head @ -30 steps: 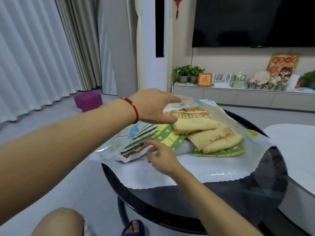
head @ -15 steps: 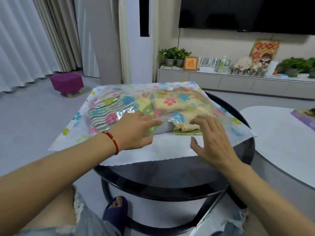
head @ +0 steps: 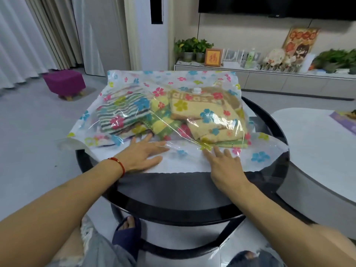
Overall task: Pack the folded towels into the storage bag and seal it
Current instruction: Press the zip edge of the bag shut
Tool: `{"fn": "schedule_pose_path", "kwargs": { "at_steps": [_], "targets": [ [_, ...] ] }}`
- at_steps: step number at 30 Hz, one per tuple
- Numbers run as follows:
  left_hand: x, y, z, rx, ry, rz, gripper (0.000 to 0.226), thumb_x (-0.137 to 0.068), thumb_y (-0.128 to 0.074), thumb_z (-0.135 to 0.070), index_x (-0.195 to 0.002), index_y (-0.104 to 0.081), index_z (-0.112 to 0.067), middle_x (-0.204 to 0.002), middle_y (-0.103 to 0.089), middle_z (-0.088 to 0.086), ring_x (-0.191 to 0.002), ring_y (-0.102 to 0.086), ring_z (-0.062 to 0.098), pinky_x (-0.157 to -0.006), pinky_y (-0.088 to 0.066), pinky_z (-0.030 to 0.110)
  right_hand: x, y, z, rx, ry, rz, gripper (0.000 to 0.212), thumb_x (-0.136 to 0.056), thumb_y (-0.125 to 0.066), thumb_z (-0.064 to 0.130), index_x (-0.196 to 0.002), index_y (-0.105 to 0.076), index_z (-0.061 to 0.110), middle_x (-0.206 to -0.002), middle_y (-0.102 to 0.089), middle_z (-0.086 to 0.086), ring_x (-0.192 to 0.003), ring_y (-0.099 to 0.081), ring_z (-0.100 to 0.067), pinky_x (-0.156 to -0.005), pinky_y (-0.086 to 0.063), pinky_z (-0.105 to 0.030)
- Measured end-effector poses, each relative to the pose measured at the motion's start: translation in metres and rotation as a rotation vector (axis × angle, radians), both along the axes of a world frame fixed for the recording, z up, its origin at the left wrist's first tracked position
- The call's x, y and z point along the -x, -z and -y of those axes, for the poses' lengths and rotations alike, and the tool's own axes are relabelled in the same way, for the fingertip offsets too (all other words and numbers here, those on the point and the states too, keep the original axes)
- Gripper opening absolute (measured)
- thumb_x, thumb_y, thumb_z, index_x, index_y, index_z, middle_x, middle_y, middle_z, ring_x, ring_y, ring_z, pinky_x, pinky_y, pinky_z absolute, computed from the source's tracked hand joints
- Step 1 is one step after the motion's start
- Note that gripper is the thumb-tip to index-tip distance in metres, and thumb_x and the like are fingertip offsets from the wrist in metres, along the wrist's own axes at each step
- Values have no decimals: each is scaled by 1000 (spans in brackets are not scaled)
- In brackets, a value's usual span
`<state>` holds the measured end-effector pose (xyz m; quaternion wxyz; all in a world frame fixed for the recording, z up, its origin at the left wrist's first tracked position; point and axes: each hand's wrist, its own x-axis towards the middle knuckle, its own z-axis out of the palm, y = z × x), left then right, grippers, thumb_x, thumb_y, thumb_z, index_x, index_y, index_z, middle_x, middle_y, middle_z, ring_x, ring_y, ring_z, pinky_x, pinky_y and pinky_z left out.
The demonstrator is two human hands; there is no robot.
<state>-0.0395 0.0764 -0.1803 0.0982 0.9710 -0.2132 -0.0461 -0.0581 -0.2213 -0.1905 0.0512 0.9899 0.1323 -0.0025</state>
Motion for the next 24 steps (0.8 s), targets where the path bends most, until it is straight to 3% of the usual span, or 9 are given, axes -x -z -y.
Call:
{"fn": "schedule_pose_path", "kwargs": {
  "at_steps": [4,8,10,13,15,16,19,22,24],
  "targets": [
    [7,6,12,30,-86,12,62,-87,-26,-64,-146,-34,-49,-158,-20,-24,-152,1,24,-113,3,68,-4,-6,-8,-77,98,-48,55,-103,-34,30,-157,-25,27,-164,-24,-9,-146,-27,-41,-112,-30,-66],
    [32,10,22,56,-97,-22,59,-88,-34,-71,-144,-36,-52,-159,-18,-23,-152,2,24,-110,7,71,4,-16,-5,-170,141,-149,59,-93,-28,49,-148,-34,28,-160,-29,-9,-145,-27,-41,-110,-27,-69],
    [43,0,20,57,-71,-71,48,-92,-45,-63,-139,-46,-50,-159,-20,-23,-151,0,23,-112,4,71,13,-20,-10,-187,170,-85,66,-89,-23,57,-147,-39,28,-156,-35,-13,-145,-29,-42,-113,-24,-69],
    [51,-28,16,336,-73,-31,17,-88,-62,-40,-96,-77,-35,-146,-48,-19,-141,-35,8,-117,-25,44,21,-23,-31,-172,-40,61,61,-97,-29,56,-153,-37,35,-164,-31,-10,-152,-23,-35,-120,-14,-64],
    [58,-47,3,534,-146,123,16,-85,-64,-33,-76,-76,-28,-118,-69,-18,-110,-56,-11,-97,-42,21,24,-20,-52,-201,-222,-2,55,-104,-33,50,-157,-32,38,-170,-21,-3,-157,-14,-28,-123,-11,-61],
    [62,-54,-8,576,-212,223,15,-85,-65,-31,-75,-75,-25,-105,-73,-17,-99,-59,-11,-90,-44,18,26,-17,-63,-196,-244,-46,54,-106,-31,50,-158,-31,37,-171,-19,-1,-157,-12,-28,-123,-11,-61],
    [65,-56,-65,476,-534,423,13,-85,-64,-20,-90,-76,-22,-99,-74,-4,-94,-61,9,-88,-45,24,28,-13,-91,-152,-201,15,52,-105,-31,50,-151,-42,29,-162,-36,-5,-151,-26,-31,-121,-19,-59],
    [64,-49,-132,301,-913,295,38,-86,-58,-14,-123,-65,-16,-124,-64,13,-116,-54,34,-102,-44,39,30,-12,-128,-229,-317,120,47,-104,-42,45,-145,-52,26,-156,-46,-5,-148,-35,-31,-122,-17,-62],
    [68,-41,-168,377,-1104,171,45,-87,-54,-14,-132,-57,-11,-128,-60,19,-117,-54,39,-103,-45,42,35,-11,-165,-328,-410,131,43,-102,-50,43,-140,-59,26,-151,-53,-3,-145,-40,-30,-121,-16,-64]
  ]
}}
